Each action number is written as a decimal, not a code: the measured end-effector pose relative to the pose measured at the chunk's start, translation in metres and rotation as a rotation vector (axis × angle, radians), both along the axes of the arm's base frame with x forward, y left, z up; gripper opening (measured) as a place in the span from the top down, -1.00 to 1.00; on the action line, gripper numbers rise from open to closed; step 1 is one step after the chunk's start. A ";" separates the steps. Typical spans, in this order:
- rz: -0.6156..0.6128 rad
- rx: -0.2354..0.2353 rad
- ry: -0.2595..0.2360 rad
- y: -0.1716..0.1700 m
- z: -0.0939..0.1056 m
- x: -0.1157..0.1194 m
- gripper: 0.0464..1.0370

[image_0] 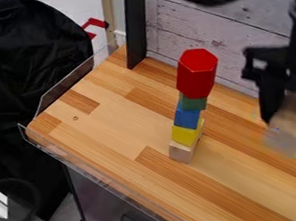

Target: Pick up the bar from on top of the tower and place it on the right side of the table

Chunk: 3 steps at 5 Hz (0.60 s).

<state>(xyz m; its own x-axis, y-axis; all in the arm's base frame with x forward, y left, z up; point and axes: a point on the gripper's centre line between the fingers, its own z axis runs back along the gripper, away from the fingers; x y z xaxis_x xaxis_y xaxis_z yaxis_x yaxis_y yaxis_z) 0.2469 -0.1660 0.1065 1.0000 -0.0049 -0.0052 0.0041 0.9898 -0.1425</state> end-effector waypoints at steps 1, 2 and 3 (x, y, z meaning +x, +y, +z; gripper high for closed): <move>-0.007 -0.010 0.012 -0.001 -0.005 -0.003 -0.13; 0.003 -0.005 0.023 0.005 -0.009 -0.006 -0.13; 0.007 -0.042 -0.040 0.006 -0.027 -0.008 -0.13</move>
